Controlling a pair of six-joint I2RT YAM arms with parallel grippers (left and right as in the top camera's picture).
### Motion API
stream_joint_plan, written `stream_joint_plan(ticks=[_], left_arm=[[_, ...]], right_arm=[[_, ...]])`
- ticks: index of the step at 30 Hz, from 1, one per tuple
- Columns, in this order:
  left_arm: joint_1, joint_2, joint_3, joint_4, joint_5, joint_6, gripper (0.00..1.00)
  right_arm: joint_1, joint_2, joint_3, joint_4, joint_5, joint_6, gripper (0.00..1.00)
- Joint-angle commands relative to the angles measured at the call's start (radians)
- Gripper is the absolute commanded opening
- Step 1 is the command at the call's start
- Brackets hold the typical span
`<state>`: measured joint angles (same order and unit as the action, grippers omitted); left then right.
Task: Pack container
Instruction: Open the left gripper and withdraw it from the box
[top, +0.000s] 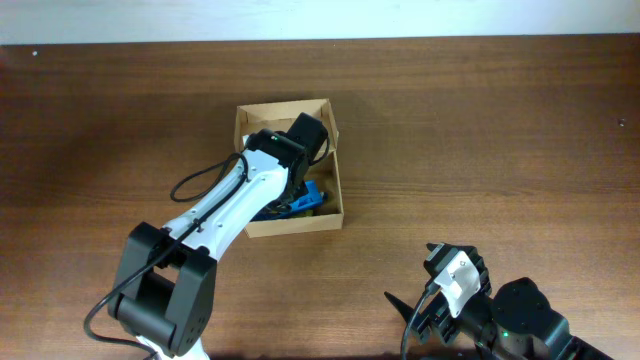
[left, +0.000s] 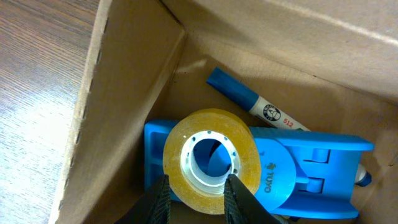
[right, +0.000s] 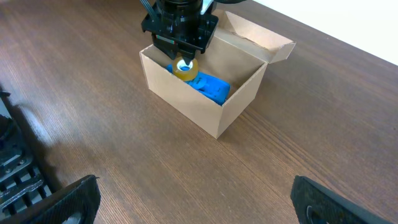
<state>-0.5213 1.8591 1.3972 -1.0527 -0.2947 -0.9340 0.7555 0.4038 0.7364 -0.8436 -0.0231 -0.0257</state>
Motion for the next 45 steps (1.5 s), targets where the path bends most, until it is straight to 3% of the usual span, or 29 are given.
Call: stream_joint_plan(ticks=[1, 4, 5, 6, 7, 8, 15, 21, 35, 39, 45], left_arm=[[-0.002, -0.019, 0.031, 0.0, 0.015, 0.011, 0.27], [-0.01, -0.089, 0.066, -0.006, 0.02, 0.037, 0.31], [-0.014, -0.123, 0.079, -0.006, 0.019, 0.05, 0.38], [-0.016, -0.159, 0.091, -0.006, 0.019, 0.063, 0.55], [-0.019, -0.197, 0.101, -0.006, 0.019, 0.078, 0.8], [-0.019, -0.234, 0.109, -0.006, 0.019, 0.092, 1.0], [-0.018, -0.483, 0.115, -0.029, 0.011, 0.177, 1.0], [-0.019, -0.623, 0.115, -0.04, 0.016, 0.176, 1.0], [-0.019, -0.671, 0.114, -0.101, 0.029, 0.177, 1.0], [-0.011, -0.671, 0.114, -0.089, 0.032, 0.177, 1.0], [0.107, -0.671, 0.114, 0.037, 0.155, 0.182, 0.99]], right_arm=[[0.003, -0.005, 0.003, 0.003, 0.012, 0.008, 0.99], [0.003, -0.005, 0.003, 0.003, 0.012, 0.008, 0.99], [0.003, -0.005, 0.003, 0.003, 0.012, 0.008, 0.99], [0.003, -0.005, 0.003, 0.003, 0.012, 0.008, 0.99], [0.003, -0.005, 0.003, 0.003, 0.012, 0.008, 0.99], [0.003, -0.005, 0.003, 0.003, 0.012, 0.008, 0.99], [0.003, -0.005, 0.003, 0.003, 0.012, 0.008, 0.99], [0.003, -0.005, 0.003, 0.003, 0.012, 0.008, 0.99], [0.003, -0.005, 0.003, 0.005, 0.021, 0.008, 0.99], [0.002, -0.003, 0.003, 0.14, 0.139, 0.014, 0.99], [-0.034, 0.109, 0.105, 0.432, 0.325, 0.053, 0.99]])
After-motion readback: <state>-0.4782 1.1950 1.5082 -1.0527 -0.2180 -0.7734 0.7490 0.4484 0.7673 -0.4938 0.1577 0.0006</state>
